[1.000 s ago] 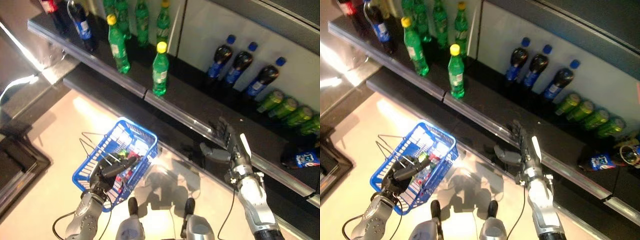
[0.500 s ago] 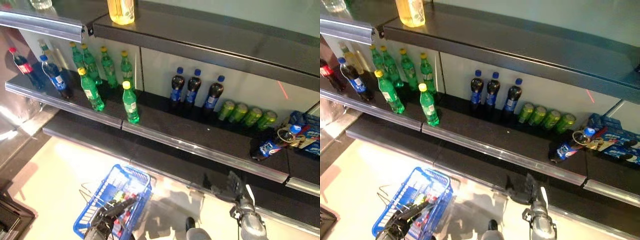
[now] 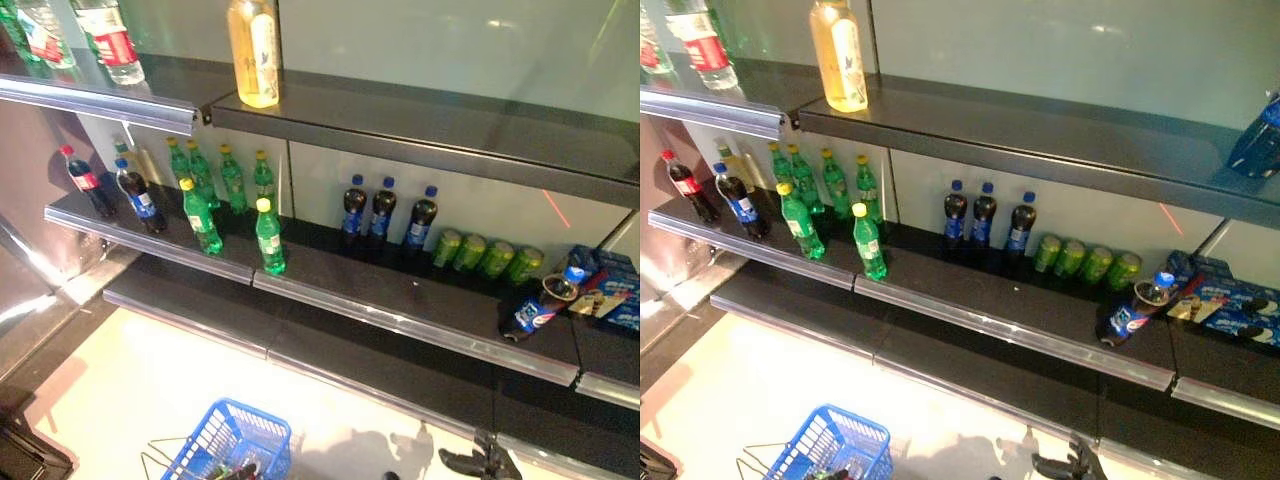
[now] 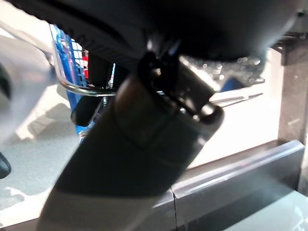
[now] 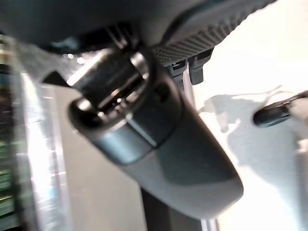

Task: Pick up the drink and place into the basket.

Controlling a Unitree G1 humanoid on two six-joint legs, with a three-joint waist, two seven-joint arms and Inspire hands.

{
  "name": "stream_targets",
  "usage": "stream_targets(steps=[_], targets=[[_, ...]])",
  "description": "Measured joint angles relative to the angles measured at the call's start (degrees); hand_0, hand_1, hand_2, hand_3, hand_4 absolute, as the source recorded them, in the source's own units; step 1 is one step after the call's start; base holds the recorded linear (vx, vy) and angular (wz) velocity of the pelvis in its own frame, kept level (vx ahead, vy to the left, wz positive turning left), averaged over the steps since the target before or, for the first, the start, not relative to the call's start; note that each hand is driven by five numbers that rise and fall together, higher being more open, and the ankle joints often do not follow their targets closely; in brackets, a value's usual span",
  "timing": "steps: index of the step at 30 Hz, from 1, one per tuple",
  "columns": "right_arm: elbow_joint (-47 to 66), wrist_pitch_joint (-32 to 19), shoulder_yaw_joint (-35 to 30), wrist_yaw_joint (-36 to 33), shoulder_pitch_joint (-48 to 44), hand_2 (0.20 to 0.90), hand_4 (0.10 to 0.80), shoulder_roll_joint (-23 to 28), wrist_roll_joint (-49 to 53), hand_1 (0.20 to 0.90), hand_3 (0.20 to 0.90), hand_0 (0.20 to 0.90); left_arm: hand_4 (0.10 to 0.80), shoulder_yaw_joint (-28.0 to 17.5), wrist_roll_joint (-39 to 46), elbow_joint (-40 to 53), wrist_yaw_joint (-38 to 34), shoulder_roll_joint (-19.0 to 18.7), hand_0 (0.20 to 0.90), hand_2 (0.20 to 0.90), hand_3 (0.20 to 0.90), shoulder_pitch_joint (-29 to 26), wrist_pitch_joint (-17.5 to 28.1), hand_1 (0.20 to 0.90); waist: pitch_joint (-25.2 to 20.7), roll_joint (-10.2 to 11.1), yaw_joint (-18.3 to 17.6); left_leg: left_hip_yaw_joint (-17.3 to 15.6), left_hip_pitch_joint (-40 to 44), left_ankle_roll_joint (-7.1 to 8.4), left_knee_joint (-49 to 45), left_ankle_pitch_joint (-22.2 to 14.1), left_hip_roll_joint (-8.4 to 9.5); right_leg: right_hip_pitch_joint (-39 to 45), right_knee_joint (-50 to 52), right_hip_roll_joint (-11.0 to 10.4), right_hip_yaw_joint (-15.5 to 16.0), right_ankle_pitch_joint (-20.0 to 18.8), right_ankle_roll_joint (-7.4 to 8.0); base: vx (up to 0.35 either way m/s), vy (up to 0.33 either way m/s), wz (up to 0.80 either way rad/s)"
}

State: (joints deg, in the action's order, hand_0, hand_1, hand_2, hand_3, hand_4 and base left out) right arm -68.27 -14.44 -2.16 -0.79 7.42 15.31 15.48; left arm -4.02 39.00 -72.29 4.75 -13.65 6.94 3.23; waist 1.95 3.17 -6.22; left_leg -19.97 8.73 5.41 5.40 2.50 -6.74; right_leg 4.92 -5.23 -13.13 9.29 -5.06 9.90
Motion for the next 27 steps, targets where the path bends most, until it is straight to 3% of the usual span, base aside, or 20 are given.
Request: stream_targets(steps=[6, 10, 27], targets=[[-4.9, 9.9, 0.1, 4.1, -0.5, 0.900, 0.800, 0.0, 0.2, 0.900, 0.900, 0.900, 0.100, 0.5, -4.4, -2.0, 1.4, -0.4, 0.300, 0.300, 0.200, 0.0, 0.1, 0.300, -1.1, -0.3, 1.2, 0.1, 0.0, 0.05, 0.0, -0.1, 0.00, 0.1, 0.0, 0.0, 0.2, -0.1, -0.22, 0.000, 0.000, 0.00], [-5.9, 13.6, 0.5, 4.6, -0.5, 0.900, 0.800, 0.0, 0.2, 0.900, 0.900, 0.900, 0.100, 1.4, -7.4, -2.2, 2.5, -0.4, 0.300, 0.300, 0.200, -0.1, 0.1, 0.300, -1.2, -0.4, 1.5, 0.5, 0.0, 0.06, 0.0, -0.1, -0.02, 0.3, 0.0, 0.0, 0.8, 0.0, -0.24, 0.014, -0.013, 0.05], [-6.1, 14.3, 1.3, 4.7, -1.3, 0.900, 0.800, 0.0, 0.2, 0.900, 0.900, 0.900, 0.100, 3.5, -8.7, -2.6, 3.3, -0.6, 0.300, 0.300, 0.200, -0.6, 0.1, 0.300, -1.9, 0.1, 1.5, 1.0, 0.1, 0.21, 0.0, -0.2, -0.10, 0.8, 0.0, 0.1, 1.4, 0.4, -0.24, 0.001, 0.000, 0.01]])
